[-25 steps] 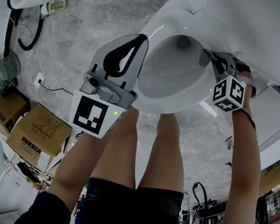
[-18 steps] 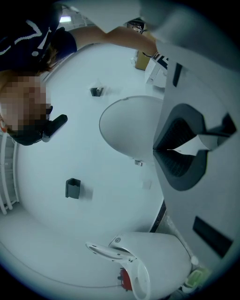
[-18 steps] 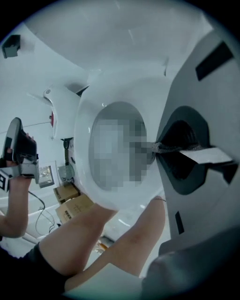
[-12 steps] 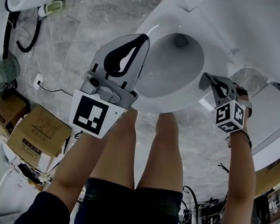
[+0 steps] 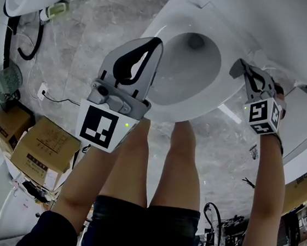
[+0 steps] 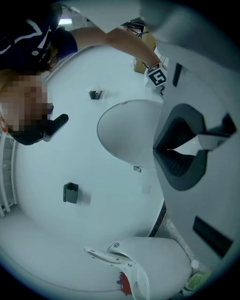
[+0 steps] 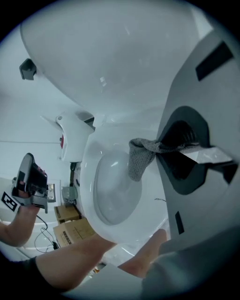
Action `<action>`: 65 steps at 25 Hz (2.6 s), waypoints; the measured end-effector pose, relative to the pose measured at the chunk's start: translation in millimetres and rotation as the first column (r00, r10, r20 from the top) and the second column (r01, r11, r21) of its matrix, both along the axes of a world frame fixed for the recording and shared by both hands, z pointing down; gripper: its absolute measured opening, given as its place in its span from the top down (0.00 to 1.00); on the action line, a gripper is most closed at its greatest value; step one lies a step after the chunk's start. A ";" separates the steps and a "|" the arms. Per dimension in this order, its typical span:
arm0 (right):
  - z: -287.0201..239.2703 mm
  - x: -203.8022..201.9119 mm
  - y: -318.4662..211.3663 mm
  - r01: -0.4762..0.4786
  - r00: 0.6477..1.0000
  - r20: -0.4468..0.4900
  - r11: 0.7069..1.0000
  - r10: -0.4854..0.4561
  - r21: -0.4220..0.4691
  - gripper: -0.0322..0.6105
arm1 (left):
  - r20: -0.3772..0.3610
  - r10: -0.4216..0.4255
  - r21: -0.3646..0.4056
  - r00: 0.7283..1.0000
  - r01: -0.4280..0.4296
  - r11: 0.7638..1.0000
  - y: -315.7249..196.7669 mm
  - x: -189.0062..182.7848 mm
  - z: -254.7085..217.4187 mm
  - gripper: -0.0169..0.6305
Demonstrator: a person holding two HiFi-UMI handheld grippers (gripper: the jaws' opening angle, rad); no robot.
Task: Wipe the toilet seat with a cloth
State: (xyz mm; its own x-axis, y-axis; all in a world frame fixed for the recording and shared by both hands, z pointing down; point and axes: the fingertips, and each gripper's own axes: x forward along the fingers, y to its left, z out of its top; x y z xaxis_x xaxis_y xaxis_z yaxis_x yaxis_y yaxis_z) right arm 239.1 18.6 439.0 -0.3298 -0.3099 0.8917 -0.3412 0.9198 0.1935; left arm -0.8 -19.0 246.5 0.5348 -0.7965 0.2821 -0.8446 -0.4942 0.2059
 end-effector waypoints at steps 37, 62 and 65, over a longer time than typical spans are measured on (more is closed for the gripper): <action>16.3 -117.4 193.0 -0.137 0.923 0.294 0.926 0.249 -0.352 0.89 | 0.006 0.060 0.010 0.998 -0.061 0.998 4.7 14.5 -0.5 0.94; 20.0 -117.2 184.9 -0.350 0.906 0.178 0.916 0.385 -0.198 0.89 | -0.008 0.040 0.015 0.999 -0.040 0.999 25.6 -9.8 -0.8 0.94; 17.6 -81.2 150.5 -0.447 0.876 0.141 0.886 0.462 -0.128 0.89 | -0.011 0.032 0.015 0.999 -0.032 0.999 27.6 -15.8 -1.1 0.94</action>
